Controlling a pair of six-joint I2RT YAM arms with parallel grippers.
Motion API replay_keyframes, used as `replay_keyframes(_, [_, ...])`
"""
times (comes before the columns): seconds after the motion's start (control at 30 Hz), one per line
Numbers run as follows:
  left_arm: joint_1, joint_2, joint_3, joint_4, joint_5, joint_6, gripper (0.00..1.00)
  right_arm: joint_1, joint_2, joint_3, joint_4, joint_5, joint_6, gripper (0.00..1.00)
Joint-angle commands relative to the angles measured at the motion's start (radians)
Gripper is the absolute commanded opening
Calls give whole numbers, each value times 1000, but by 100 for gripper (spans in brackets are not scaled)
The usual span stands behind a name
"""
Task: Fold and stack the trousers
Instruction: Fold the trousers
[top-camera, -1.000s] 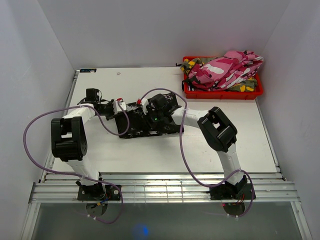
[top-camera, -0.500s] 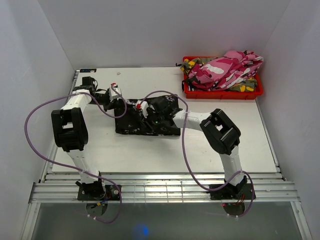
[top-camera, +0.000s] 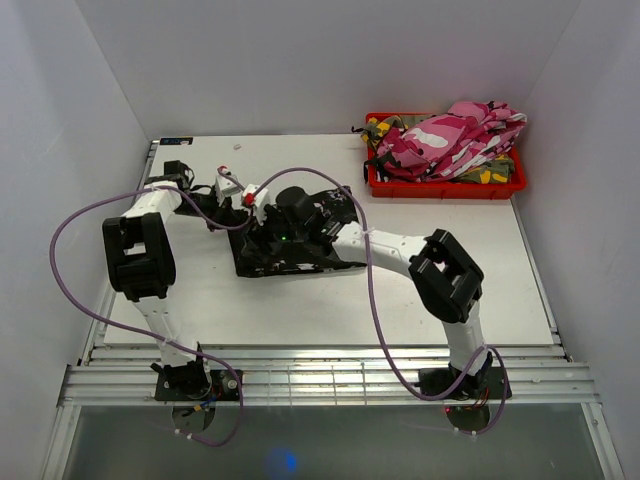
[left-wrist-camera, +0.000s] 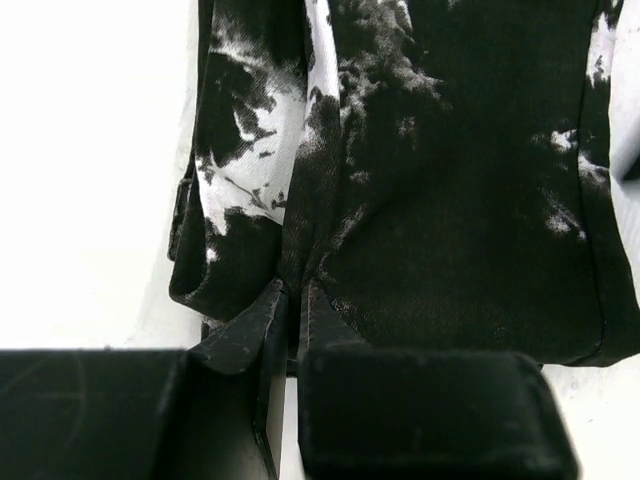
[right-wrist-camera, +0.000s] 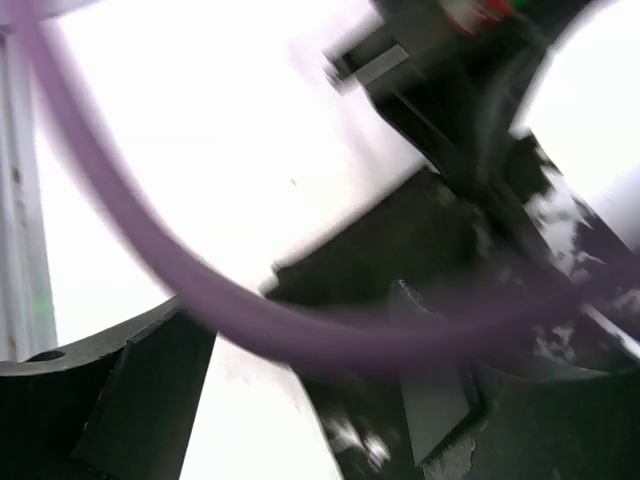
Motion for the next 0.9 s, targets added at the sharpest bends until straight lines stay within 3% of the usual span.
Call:
replay_keyframes(0.0, [2,7,23,-7,72,-103,0,61,43,69,64,102,96,73])
replay_keyframes(0.37, [2,23,27,-4,93,-153,0,101,158,137,14,378,61,69])
replay_keyframes(0.5, [2,21,19,-4,95,-147,0,103,171,125,6,412,52,67])
replay_keyframes(0.6, [2,24,25,-4,89,-153,0,104,203,134,-34,409,-5,40])
replay_keyframes(0.63, [2,27,28,-4,81,-156,0,104,206,131,-39,408,-13,16])
replay_keyframes(0.67, [5,30,34,-4,78,-159,0,104,201,102,-36,398,-32,8])
replay_keyframes(0.87, [37,58,100,16,15,-141,0,104,99,-88,29,345,-68,8])
